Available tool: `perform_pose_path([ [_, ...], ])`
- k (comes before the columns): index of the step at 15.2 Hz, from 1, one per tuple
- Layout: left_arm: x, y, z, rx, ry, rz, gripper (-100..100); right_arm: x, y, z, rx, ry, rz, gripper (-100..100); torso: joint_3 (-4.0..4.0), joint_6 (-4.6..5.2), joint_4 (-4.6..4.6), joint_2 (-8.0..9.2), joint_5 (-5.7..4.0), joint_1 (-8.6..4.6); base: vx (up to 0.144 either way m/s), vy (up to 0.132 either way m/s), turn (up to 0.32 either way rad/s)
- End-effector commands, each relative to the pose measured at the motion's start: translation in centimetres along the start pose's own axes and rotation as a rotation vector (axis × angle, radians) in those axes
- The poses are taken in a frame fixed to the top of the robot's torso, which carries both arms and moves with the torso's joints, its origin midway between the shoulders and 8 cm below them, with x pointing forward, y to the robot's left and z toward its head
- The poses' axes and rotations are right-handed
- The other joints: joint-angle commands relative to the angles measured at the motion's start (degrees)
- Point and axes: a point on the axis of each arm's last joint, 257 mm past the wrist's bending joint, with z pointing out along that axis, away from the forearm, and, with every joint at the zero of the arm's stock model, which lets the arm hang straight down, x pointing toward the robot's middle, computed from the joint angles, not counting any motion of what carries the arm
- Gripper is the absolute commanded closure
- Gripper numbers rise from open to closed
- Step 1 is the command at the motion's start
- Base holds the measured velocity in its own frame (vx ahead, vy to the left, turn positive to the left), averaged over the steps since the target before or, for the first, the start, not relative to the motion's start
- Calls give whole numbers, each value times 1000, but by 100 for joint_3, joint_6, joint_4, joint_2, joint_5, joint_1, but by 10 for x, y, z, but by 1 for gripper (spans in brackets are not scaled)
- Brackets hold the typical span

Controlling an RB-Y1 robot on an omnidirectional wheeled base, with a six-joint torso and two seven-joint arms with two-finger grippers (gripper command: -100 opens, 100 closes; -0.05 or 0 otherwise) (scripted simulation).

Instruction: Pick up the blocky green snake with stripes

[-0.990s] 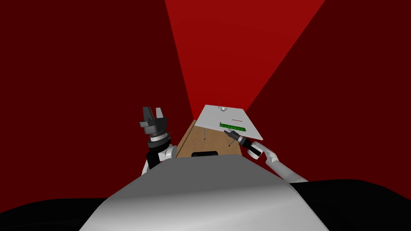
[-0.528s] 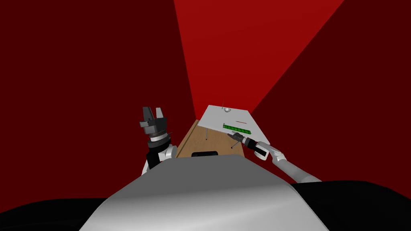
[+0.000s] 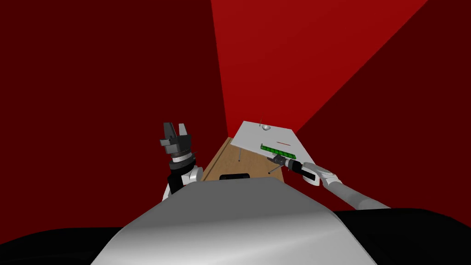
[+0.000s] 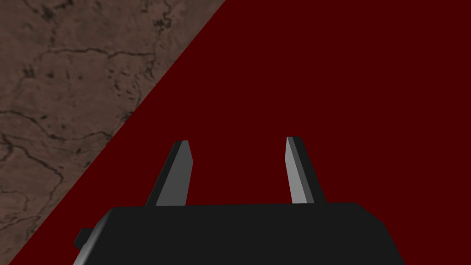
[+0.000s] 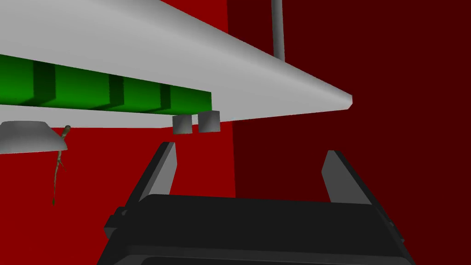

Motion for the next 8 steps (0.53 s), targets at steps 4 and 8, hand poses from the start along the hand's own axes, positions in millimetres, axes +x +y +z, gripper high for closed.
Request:
perform_pose_path([
  [4, 0, 0, 0, 0, 0, 0, 0, 39, -43, -37, 48, 155, -107, -100, -3, 3, -1, -4, 0, 1, 46, 33, 152],
  [8, 0, 0, 0, 0, 0, 0, 0, 58, -64, -57, 76, 227, -144, -100, -2, 0, 0, -3, 0, 1, 42, 27, 127],
])
